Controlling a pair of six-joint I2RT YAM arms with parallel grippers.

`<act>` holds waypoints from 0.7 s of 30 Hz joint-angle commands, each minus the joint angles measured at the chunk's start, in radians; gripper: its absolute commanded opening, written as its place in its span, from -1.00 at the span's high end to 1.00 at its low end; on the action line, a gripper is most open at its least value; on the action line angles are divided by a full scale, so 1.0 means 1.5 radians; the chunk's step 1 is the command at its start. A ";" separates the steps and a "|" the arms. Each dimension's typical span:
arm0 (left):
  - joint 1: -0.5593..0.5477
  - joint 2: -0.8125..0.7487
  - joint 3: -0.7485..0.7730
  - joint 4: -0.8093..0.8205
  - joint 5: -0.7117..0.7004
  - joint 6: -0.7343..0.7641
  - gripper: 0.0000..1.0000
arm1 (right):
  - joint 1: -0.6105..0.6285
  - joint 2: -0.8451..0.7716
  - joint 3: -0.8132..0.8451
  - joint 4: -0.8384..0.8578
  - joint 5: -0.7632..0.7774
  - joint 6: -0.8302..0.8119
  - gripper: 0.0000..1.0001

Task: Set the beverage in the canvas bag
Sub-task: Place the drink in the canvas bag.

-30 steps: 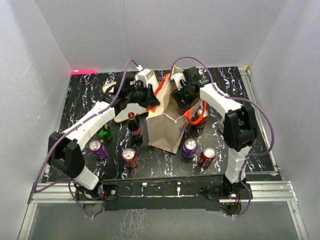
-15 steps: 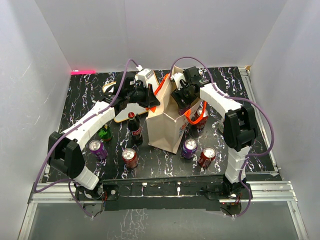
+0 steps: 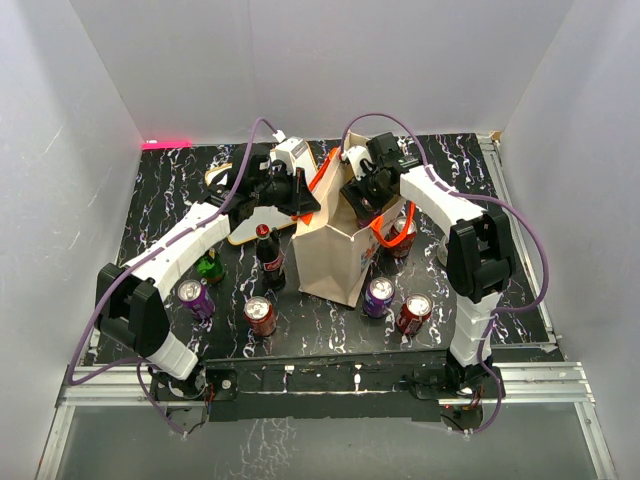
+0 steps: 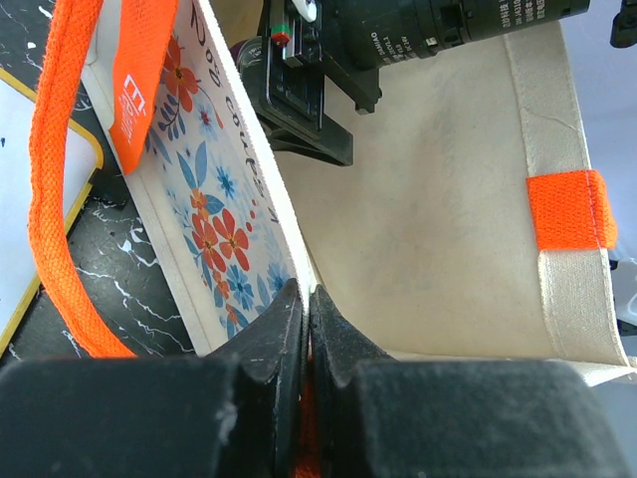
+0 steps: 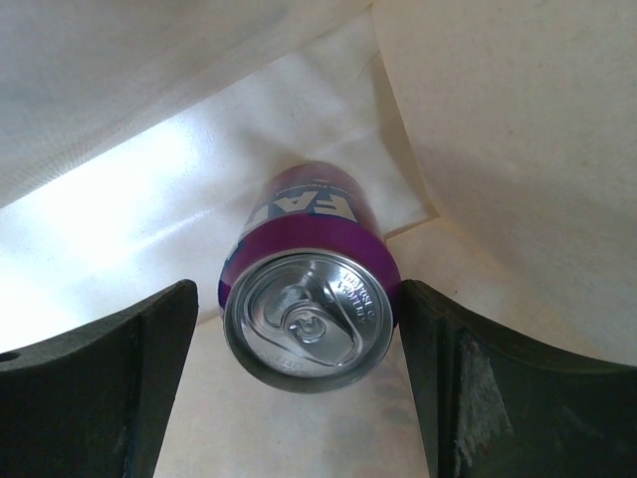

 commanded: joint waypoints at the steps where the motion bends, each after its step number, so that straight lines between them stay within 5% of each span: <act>1: 0.003 -0.023 -0.006 -0.011 0.025 0.009 1.00 | -0.015 -0.037 0.040 0.007 0.009 0.008 -0.70; 21: 0.003 -0.011 -0.006 0.006 0.032 -0.013 1.00 | 0.016 -0.116 0.081 -0.026 -0.028 0.037 -0.71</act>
